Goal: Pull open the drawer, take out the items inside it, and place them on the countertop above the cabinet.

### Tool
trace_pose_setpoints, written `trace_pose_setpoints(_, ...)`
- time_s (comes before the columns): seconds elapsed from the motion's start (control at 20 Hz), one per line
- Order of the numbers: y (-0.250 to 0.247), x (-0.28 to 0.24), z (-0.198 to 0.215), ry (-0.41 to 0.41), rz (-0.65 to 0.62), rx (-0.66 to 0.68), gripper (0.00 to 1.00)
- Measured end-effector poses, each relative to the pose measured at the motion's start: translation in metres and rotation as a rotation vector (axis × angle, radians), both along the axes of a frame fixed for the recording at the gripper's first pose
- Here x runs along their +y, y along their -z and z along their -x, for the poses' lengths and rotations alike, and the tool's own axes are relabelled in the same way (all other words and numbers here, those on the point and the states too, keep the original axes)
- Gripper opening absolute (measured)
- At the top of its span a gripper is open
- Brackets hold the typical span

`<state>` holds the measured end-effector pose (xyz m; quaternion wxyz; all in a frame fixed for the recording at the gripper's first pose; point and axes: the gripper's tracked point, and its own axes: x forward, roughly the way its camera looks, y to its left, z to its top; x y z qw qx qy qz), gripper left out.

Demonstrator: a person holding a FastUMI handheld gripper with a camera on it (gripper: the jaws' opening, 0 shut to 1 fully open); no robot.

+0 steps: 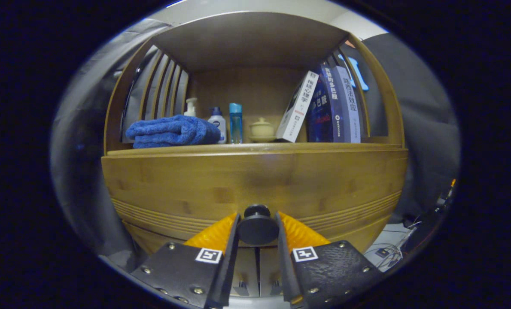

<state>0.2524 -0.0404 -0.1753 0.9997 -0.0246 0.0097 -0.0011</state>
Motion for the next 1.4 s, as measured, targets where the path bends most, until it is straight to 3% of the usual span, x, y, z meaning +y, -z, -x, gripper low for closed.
trace_pose_setpoints(0.25,-0.003,-0.002,0.002,0.049,0.053,-0.02,0.44)
trace_pose_setpoints(0.45,-0.003,0.0,0.003,0.026,0.078,-0.028,0.44)
trace_pose_setpoints(0.6,0.001,-0.001,0.005,0.013,0.003,-0.015,0.38)
trace_pose_setpoints(0.65,-0.001,-0.001,0.009,0.023,0.021,-0.028,0.29)
trace_pose_setpoints(0.7,0.0,-0.001,0.012,0.027,0.048,-0.026,0.3)
trace_pose_setpoints(1.25,0.005,-0.004,0.105,-0.014,0.049,0.02,0.3)
trace_pose_setpoints(1.4,0.016,-0.003,0.135,0.0,0.047,0.085,0.29)
